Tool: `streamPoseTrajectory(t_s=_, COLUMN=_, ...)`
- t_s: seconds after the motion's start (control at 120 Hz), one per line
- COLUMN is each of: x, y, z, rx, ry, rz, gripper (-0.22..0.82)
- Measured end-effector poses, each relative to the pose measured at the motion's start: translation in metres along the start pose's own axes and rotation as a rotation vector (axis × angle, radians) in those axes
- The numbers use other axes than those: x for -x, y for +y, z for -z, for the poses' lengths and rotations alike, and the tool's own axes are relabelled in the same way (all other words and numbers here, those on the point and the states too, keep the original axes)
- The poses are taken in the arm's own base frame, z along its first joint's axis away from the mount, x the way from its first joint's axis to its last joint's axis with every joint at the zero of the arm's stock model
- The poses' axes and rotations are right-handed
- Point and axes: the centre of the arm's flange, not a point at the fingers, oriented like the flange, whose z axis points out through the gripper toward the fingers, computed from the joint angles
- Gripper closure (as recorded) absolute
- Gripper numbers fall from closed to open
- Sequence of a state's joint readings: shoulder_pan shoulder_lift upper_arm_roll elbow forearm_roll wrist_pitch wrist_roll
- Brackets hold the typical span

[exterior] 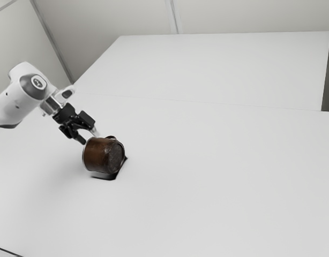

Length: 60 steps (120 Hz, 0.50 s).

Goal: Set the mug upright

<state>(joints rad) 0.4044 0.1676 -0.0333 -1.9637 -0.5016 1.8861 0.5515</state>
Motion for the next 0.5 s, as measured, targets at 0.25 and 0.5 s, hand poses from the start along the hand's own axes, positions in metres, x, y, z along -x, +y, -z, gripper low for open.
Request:
streamPoseTrajectory(t_s=0.25, x=0.000, y=-0.024, z=-0.025, rx=0.130, ry=0.044, rz=-0.001, gripper=0.00)
streamPoseTrajectory(t_s=0.5, x=0.010, y=-0.035, z=-0.051, rx=0.292, ry=0.107, rz=0.007, gripper=0.00)
